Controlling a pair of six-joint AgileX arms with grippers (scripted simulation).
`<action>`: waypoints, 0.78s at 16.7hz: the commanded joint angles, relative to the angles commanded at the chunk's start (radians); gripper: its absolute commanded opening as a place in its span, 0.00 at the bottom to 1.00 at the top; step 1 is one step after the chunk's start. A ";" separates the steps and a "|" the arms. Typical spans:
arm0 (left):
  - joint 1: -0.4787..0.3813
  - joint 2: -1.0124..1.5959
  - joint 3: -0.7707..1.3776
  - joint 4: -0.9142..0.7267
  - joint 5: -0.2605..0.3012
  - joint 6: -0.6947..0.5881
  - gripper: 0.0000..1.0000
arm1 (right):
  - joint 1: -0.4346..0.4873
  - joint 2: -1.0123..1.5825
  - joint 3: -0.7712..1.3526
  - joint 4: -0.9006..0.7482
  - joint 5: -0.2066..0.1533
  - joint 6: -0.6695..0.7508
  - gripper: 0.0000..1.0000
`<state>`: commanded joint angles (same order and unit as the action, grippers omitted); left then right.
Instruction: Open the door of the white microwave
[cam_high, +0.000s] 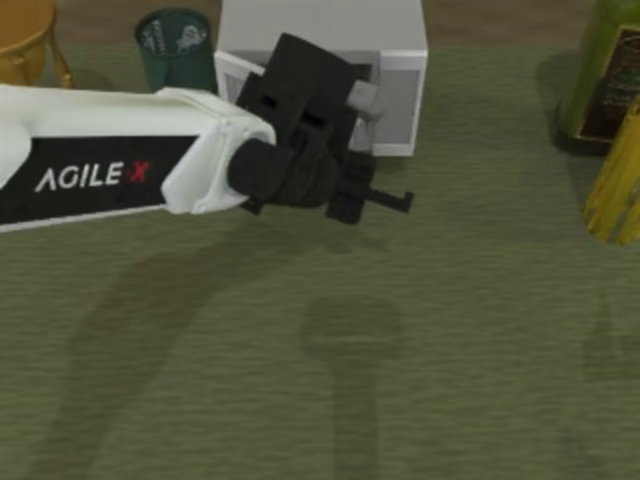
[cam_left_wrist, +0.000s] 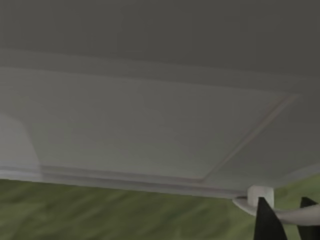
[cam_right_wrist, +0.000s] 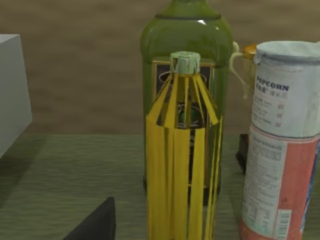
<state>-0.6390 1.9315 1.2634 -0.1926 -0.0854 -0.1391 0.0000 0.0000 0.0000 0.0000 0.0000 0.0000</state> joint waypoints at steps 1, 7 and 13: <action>0.000 0.000 0.000 0.000 0.000 0.000 0.00 | 0.000 0.000 0.000 0.000 0.000 0.000 1.00; 0.000 0.000 0.000 0.000 0.000 0.000 0.00 | 0.000 0.000 0.000 0.000 0.000 0.000 1.00; -0.007 0.001 0.000 -0.001 0.010 -0.003 0.00 | 0.000 0.000 0.000 0.000 0.000 0.000 1.00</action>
<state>-0.6463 1.9322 1.2634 -0.1931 -0.0751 -0.1421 0.0000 0.0000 0.0000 0.0000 0.0000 0.0000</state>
